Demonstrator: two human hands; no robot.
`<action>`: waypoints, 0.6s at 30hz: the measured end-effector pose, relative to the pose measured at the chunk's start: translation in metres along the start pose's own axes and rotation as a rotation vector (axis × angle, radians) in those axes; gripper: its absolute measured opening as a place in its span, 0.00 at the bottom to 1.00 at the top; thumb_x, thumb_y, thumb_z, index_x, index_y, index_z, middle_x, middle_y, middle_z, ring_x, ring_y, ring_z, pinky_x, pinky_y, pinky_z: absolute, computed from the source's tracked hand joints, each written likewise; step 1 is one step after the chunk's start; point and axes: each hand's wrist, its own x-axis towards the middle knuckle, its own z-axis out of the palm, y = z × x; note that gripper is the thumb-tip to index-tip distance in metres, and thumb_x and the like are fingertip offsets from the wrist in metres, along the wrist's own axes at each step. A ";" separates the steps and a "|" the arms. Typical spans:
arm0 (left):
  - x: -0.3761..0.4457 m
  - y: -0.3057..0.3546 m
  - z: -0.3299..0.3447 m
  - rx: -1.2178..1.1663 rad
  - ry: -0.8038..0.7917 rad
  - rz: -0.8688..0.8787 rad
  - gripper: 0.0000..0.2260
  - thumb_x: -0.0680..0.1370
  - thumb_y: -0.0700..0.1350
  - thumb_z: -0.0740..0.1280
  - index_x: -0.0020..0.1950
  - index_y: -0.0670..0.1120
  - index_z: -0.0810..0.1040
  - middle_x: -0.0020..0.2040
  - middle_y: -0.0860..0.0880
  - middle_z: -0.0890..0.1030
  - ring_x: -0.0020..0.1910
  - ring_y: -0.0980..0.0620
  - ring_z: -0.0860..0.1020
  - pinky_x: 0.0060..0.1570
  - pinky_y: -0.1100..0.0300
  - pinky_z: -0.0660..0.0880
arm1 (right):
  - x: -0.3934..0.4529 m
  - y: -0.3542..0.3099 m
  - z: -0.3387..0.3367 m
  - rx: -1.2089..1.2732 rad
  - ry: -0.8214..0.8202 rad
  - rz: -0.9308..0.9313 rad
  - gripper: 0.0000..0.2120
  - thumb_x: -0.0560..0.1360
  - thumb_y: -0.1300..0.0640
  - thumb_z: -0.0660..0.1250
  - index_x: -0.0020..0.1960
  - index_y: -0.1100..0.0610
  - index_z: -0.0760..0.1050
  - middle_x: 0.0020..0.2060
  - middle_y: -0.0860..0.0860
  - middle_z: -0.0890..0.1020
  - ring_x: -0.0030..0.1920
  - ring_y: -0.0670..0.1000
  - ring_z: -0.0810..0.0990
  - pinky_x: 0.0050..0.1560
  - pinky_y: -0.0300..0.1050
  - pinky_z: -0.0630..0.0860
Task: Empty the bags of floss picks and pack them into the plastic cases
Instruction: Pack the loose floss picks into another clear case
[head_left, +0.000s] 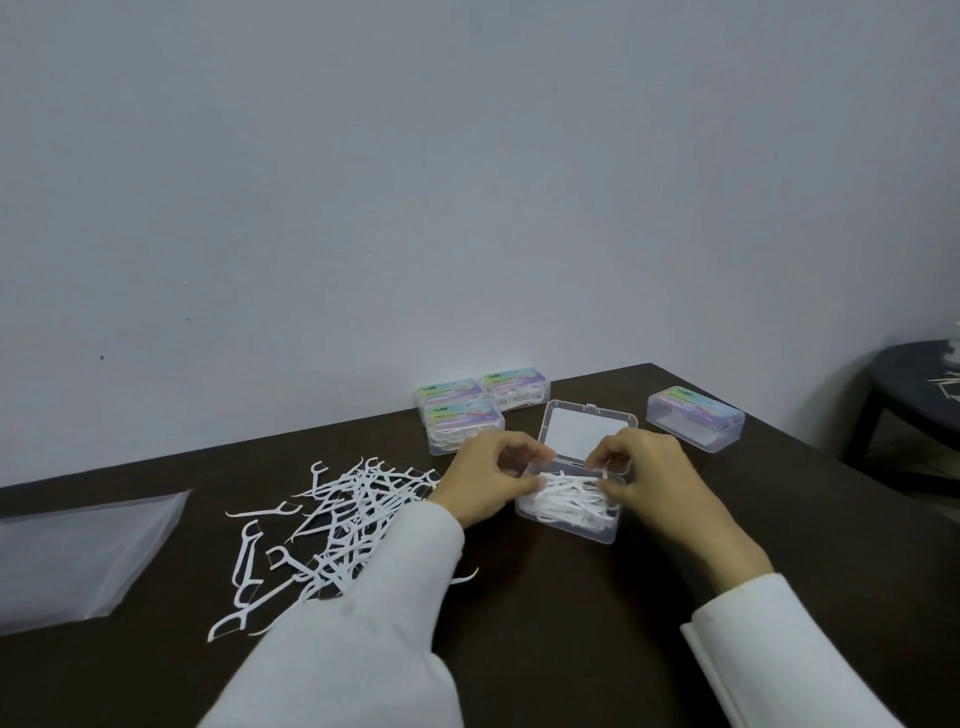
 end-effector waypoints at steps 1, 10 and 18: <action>-0.001 0.001 0.000 -0.008 0.007 0.003 0.09 0.74 0.42 0.70 0.54 0.48 0.81 0.53 0.52 0.82 0.53 0.59 0.77 0.54 0.67 0.73 | 0.001 0.000 0.001 0.011 0.009 -0.005 0.09 0.71 0.62 0.71 0.50 0.55 0.79 0.50 0.50 0.80 0.43 0.42 0.74 0.49 0.34 0.74; -0.002 0.002 0.000 0.002 0.003 0.005 0.14 0.70 0.39 0.74 0.54 0.47 0.80 0.47 0.51 0.82 0.48 0.56 0.80 0.48 0.68 0.76 | 0.002 -0.005 0.003 0.134 0.070 -0.046 0.09 0.71 0.67 0.69 0.46 0.55 0.80 0.42 0.45 0.78 0.41 0.39 0.75 0.44 0.27 0.72; -0.003 -0.001 0.003 0.000 0.046 0.060 0.11 0.70 0.37 0.73 0.51 0.47 0.81 0.44 0.51 0.82 0.46 0.55 0.81 0.47 0.67 0.76 | 0.002 -0.008 0.011 0.181 -0.034 -0.155 0.14 0.72 0.66 0.68 0.41 0.46 0.78 0.45 0.46 0.81 0.46 0.40 0.80 0.50 0.36 0.78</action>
